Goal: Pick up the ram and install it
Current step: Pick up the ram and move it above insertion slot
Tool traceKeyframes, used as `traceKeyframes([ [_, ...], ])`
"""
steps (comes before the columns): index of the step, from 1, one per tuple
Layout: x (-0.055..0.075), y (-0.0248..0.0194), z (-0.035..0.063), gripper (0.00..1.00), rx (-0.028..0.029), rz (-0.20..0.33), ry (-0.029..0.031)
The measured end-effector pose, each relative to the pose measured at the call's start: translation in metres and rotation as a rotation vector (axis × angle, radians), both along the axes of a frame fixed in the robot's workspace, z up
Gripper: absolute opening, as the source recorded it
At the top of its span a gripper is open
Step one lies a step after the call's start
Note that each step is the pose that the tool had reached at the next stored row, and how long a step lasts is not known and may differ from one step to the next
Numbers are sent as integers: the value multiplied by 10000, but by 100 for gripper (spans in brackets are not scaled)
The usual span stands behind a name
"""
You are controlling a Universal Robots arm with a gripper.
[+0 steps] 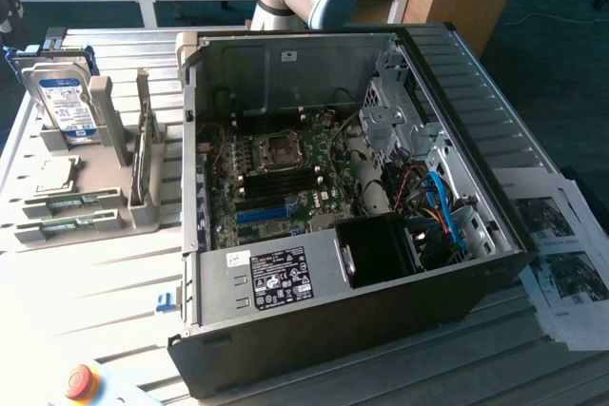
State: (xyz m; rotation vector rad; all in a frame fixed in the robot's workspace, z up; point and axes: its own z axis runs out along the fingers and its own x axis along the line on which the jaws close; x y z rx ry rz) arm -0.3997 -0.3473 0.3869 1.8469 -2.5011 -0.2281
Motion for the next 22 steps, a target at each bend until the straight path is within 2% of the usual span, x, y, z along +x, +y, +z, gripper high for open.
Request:
traceKeyframes([
  [16, 0, 0, 0, 10, 104, 2321, -4],
  [22, 0, 0, 0, 10, 161, 3152, -9],
])
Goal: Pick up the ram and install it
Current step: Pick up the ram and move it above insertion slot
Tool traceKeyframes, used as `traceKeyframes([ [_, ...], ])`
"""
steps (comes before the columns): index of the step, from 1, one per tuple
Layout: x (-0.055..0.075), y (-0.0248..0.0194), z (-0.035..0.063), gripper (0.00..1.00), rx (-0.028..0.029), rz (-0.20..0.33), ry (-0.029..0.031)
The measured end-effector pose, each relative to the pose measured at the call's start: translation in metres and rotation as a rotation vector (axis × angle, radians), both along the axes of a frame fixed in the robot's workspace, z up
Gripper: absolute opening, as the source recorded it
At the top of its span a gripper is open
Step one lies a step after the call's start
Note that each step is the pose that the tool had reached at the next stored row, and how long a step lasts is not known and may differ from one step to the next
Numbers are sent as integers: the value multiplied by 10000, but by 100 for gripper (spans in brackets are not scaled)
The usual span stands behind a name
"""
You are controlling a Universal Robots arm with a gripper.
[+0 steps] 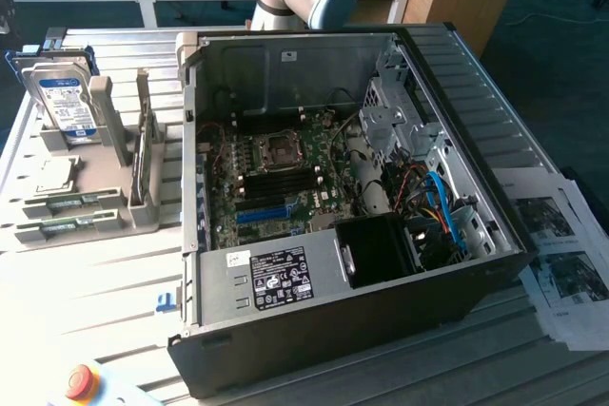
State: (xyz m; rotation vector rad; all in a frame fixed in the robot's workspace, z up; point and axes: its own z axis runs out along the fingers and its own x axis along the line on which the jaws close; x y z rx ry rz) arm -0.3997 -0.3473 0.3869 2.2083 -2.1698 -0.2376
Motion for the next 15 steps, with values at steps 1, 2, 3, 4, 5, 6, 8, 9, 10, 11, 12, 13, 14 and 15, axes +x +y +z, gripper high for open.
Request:
traceKeyframes([
  [1, 0, 0, 0, 10, 11, 129, 0],
  [2, 0, 0, 0, 10, 20, 243, -1],
  [3, 0, 0, 1, 10, 26, 289, -1],
  [4, 0, 1, 0, 10, 36, 293, -1],
  [5, 0, 1, 0, 10, 42, 293, 0],
  [6, 0, 1, 0, 10, 46, 293, -2],
  [8, 0, 0, 0, 10, 46, 296, -1],
  [9, 0, 0, 0, 10, 46, 295, -1],
  [10, 0, 0, 0, 10, 46, 296, -1],
  [11, 0, 0, 0, 10, 47, 296, -1],
  [12, 0, 0, 0, 10, 47, 296, -2],
  [13, 0, 0, 0, 10, 47, 296, -1],
  [14, 0, 0, 0, 10, 47, 295, -4],
  [15, 0, -1, 1, 10, 46, 296, -30],
])
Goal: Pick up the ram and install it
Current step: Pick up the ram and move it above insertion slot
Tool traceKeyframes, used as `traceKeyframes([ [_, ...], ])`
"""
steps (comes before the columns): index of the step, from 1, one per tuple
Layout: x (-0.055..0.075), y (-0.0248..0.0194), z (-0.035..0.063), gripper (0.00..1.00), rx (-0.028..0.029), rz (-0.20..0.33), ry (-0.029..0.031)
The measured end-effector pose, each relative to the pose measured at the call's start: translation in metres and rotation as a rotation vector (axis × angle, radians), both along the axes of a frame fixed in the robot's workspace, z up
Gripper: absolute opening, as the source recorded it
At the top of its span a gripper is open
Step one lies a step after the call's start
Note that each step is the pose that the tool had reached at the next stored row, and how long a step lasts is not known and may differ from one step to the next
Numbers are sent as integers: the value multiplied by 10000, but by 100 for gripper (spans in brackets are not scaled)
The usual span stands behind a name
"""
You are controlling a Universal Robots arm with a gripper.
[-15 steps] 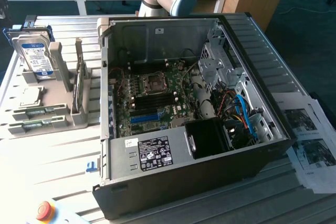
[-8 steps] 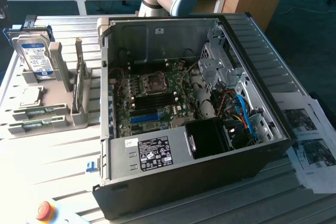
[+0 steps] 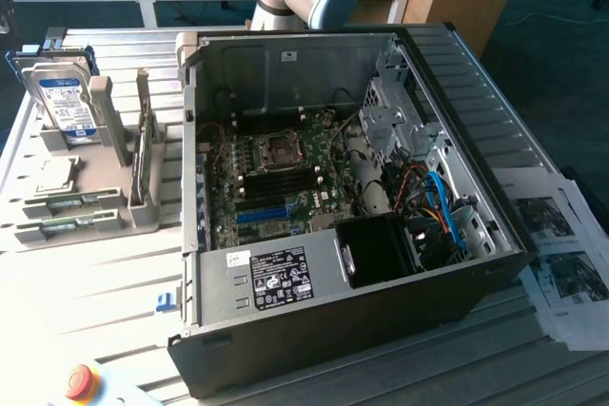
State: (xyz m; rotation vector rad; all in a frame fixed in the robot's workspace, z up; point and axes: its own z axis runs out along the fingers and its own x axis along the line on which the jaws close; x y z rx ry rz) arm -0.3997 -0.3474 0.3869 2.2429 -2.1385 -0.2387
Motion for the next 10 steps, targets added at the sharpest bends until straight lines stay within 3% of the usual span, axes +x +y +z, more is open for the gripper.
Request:
traceKeyframes([
  [1, -1, 0, -1, 10, 0, 0, -73],
  [2, -4, 1, -1, 10, 1, -1, -185],
  [8, -20, 1, -1, 10, 0, -1, -942],
  [10, -24, 1, 0, 10, 0, 0, -1150],
])
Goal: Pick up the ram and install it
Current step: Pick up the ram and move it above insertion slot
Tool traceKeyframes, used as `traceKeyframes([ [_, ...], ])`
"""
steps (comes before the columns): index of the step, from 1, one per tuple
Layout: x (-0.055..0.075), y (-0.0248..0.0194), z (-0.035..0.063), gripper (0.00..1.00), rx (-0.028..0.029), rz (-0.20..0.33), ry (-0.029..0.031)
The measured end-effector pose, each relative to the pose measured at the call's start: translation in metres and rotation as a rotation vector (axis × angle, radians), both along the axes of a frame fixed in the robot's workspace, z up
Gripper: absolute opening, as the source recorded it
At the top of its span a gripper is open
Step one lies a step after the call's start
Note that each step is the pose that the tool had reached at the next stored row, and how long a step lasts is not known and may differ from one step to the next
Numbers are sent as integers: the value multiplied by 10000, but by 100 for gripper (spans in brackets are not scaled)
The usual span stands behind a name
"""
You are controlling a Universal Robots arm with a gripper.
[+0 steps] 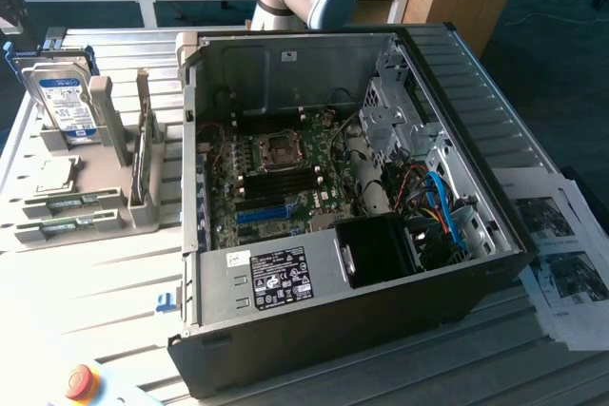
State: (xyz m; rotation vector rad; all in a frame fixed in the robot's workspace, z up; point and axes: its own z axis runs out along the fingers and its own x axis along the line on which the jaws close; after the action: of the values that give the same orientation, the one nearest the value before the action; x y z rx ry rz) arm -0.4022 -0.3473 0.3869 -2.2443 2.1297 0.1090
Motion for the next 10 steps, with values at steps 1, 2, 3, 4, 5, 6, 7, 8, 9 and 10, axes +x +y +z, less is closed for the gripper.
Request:
traceKeyframes([
  [1, 1, -1, 1, 10, -1, 1, -39],
  [2, 1, 0, 0, 10, 0, 1, -43],
  [3, 1, 0, 0, 10, 0, 1, -43],
  [4, 1, 0, 0, 10, 0, 1, -44],
  [5, 0, 0, 0, 10, 0, 0, -45],
  [6, 0, 0, 0, 10, 0, 0, -44],
  [7, 0, 0, 0, 10, 0, 0, -44],
  [8, 0, 0, 0, 10, 0, 0, -44],
  [9, 0, 0, -1, 10, -1, 0, -43],
  [10, 0, 0, -5, 10, 0, 0, -44],
])
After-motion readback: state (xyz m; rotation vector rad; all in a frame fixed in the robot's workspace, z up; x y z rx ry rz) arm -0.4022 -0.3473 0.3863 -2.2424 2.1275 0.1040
